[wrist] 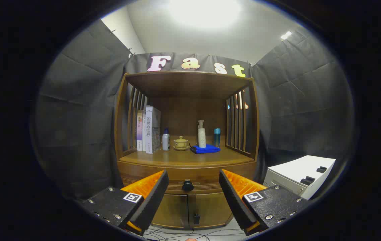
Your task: Pull open the drawer, take out the items inside it, and place them on the countertop above the cabinet.
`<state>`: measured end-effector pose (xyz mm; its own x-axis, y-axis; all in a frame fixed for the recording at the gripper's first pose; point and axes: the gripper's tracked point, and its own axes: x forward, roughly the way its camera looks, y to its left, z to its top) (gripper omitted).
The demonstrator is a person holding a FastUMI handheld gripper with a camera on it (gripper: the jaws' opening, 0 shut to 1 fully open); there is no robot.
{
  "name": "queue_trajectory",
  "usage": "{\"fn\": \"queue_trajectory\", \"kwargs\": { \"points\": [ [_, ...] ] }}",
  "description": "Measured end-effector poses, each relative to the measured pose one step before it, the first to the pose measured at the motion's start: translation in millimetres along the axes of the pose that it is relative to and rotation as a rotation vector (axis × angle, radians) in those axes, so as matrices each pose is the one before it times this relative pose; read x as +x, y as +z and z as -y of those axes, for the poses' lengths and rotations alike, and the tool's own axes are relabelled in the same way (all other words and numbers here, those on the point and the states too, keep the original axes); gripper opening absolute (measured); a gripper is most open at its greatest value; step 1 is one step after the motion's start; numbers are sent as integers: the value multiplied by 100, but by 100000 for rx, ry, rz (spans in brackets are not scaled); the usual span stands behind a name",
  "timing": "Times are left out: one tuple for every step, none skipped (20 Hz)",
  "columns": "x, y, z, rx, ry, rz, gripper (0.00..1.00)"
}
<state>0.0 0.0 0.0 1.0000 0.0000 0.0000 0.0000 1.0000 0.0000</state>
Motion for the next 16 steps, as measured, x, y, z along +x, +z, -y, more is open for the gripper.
{"fn": "queue_trajectory", "kwargs": {
  "points": [
    [-39,33,-8,47,-54,-22,95],
    [-21,-44,-42,15,70,-31,95],
    [-27,52,9,82,-97,22,95],
    [18,-28,27,143,5,28,95],
    [-9,64,-16,42,-99,147,95],
    [-20,28,49,52,-130,86,95],
    [19,70,57,129,-110,39,95],
    [-55,-36,39,169,-134,77,95],
    [31,96,-12,73,24,34,95],
    [44,-53,-46,-13,9,43,95],
    [8,-39,-29,-2,87,-84,95],
    [19,-67,-39,-33,112,-88,95],
    [7,0,-30,-85,83,-179,95],
    [84,-73,-42,-113,98,-143,95],
    [-13,24,-5,-76,18,-203,95],
    [-85,-90,19,-47,-99,-77,95]
  ]
}}
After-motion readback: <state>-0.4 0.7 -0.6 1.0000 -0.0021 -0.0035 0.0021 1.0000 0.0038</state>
